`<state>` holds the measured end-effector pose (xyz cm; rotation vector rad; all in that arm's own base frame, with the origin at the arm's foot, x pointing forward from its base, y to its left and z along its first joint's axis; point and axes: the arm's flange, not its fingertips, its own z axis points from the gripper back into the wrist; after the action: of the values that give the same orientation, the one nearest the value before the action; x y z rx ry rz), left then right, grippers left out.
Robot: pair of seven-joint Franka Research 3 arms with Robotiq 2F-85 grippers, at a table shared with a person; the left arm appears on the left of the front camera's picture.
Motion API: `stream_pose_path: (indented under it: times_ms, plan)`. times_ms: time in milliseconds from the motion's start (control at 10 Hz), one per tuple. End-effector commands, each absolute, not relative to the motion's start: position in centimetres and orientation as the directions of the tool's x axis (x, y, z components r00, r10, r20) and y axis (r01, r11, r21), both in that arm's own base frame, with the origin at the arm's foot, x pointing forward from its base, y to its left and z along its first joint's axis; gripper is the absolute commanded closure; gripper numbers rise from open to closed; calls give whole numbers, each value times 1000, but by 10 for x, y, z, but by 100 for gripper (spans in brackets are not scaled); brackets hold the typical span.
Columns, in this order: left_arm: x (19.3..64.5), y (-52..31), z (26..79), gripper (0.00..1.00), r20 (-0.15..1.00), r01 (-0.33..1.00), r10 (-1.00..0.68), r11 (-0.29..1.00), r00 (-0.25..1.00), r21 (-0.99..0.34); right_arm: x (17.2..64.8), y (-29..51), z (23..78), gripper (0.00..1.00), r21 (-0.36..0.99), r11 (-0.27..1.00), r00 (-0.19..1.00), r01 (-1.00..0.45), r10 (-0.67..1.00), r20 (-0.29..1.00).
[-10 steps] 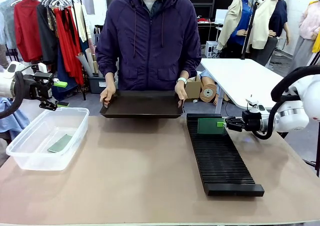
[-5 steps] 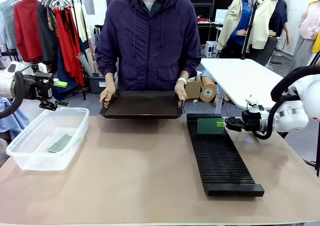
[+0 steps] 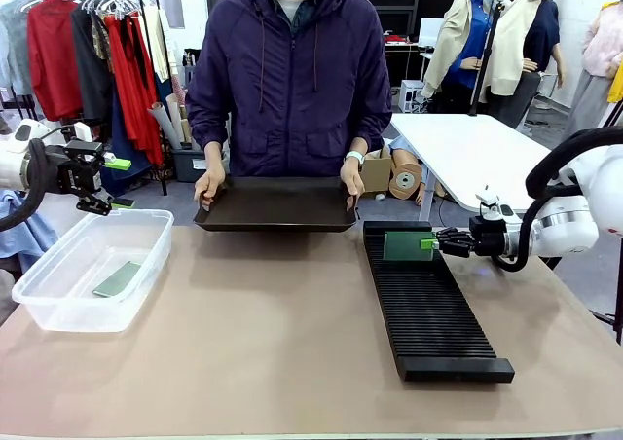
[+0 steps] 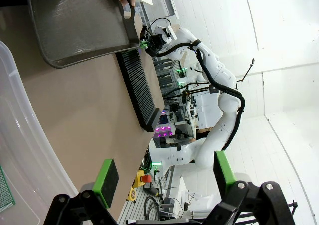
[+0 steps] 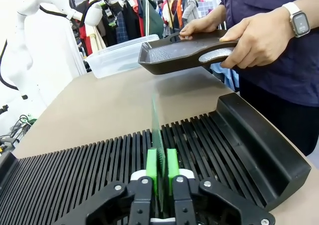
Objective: Sort PCBs into racks and boxes based on the side picked up.
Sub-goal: If the short side of the Blank PCB is picked up, insert it into the PCB Rack ; if the long side is picked up, place it in the Organizing box.
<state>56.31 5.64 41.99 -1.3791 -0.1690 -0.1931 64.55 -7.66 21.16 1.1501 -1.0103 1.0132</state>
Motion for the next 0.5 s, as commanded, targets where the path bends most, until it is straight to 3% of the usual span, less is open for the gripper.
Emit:
stream_pose_path:
  times_ms: [0,200,400]
  plan:
    - [563,57,422,0,234,238,-39,179,971,-955,647,-72,220,38,222,137,236,-965,104,966]
    - [563,57,422,0,234,238,-39,179,971,-955,647,-73,222,0,216,137,230,-967,94,969]
    - [563,57,422,0,234,238,-39,179,971,-955,647,-74,223,0,208,141,221,-968,86,971]
